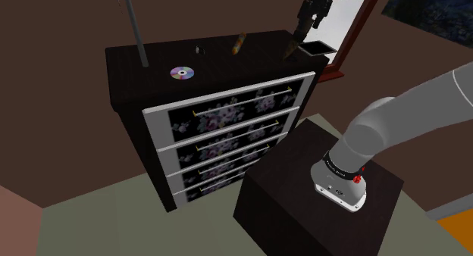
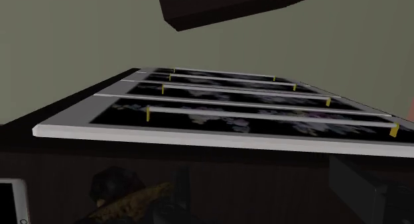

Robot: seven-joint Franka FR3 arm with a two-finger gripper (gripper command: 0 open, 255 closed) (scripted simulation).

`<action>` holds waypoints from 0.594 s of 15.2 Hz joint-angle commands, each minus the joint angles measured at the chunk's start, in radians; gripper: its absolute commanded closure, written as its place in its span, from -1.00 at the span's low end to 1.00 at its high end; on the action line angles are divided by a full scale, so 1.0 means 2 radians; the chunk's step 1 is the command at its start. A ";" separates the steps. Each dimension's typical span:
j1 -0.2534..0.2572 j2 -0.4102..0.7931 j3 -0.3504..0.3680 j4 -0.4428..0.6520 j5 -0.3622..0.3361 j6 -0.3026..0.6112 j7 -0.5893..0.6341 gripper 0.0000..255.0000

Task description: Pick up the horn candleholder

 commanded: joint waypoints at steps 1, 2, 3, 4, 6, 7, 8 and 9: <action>-0.001 0.032 -0.015 0.034 0.003 0.004 -0.017 -1.00; -0.002 0.046 -0.023 0.050 0.006 0.006 -0.027 -1.00; -0.003 0.060 -0.031 0.066 0.009 0.008 -0.037 -1.00; -0.005 0.075 -0.039 0.082 0.012 0.009 -0.047 -1.00; -0.008 0.107 -0.055 0.118 0.022 0.010 -0.067 -1.00; -0.010 0.123 -0.063 0.136 0.028 0.010 -0.078 -1.00; -0.012 0.140 -0.070 0.156 0.035 0.009 -0.088 -1.00; -0.015 0.157 -0.078 0.176 0.043 0.007 -0.099 -1.00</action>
